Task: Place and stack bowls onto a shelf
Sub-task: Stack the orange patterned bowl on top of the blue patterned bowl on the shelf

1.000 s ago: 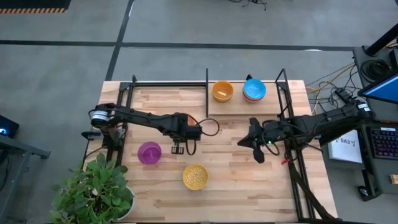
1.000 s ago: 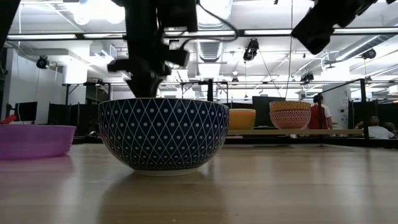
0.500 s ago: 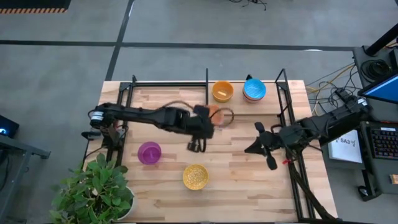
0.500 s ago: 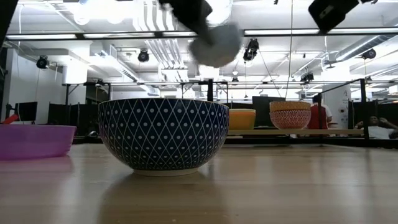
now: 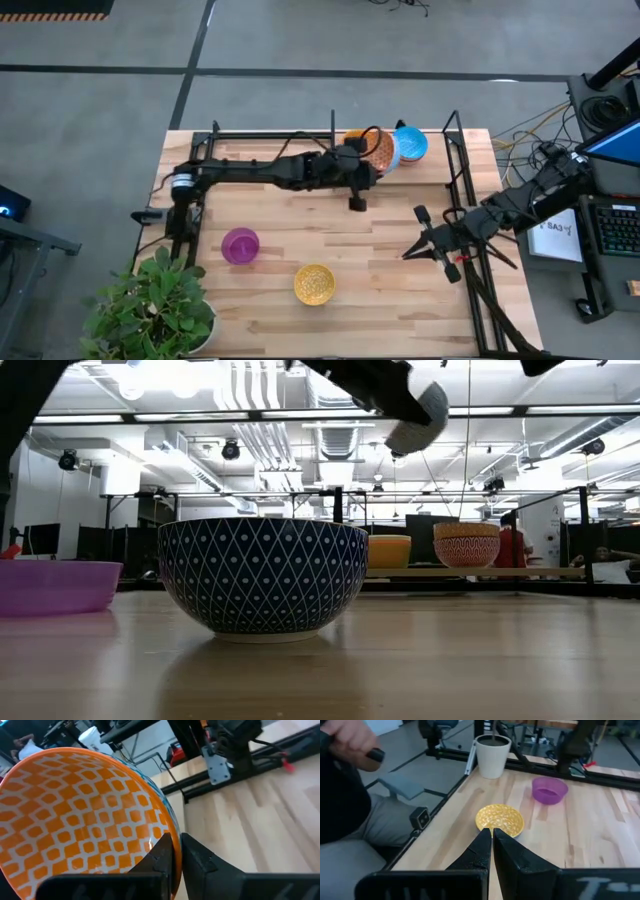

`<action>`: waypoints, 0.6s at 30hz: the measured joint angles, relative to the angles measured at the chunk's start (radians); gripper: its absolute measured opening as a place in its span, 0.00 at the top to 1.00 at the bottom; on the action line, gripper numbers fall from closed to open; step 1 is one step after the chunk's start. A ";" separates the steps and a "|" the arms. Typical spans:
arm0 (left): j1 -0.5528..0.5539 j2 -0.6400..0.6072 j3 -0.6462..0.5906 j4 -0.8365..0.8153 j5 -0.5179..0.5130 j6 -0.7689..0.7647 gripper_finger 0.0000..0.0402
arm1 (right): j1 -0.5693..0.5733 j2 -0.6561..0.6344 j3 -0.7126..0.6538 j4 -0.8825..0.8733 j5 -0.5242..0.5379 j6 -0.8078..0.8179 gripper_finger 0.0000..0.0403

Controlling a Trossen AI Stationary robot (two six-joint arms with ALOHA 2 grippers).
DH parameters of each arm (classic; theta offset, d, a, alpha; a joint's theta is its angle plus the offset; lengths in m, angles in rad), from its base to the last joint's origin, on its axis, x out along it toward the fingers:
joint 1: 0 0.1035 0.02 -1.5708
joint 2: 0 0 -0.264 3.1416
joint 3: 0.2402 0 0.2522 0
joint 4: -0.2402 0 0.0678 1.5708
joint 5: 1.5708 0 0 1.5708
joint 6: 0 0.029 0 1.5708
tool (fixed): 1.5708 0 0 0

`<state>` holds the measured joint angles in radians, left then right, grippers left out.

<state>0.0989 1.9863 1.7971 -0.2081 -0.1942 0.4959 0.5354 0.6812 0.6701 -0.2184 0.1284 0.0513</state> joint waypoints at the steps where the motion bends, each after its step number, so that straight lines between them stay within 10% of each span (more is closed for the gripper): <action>1: 0.009 0.021 0.025 0.001 0.002 0.000 0.99 | 0.007 -0.002 0.000 0.000 0.000 -0.008 0.98; 18: 0.114 0.396 0.522 -0.123 0.093 0.041 0.98 | 0.048 -0.007 -0.001 -0.009 -0.004 -0.043 0.98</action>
<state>0.2128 2.3821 2.3192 -0.3312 -0.1015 0.5368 0.5835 0.6741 0.6695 -0.2270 0.1245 0.0086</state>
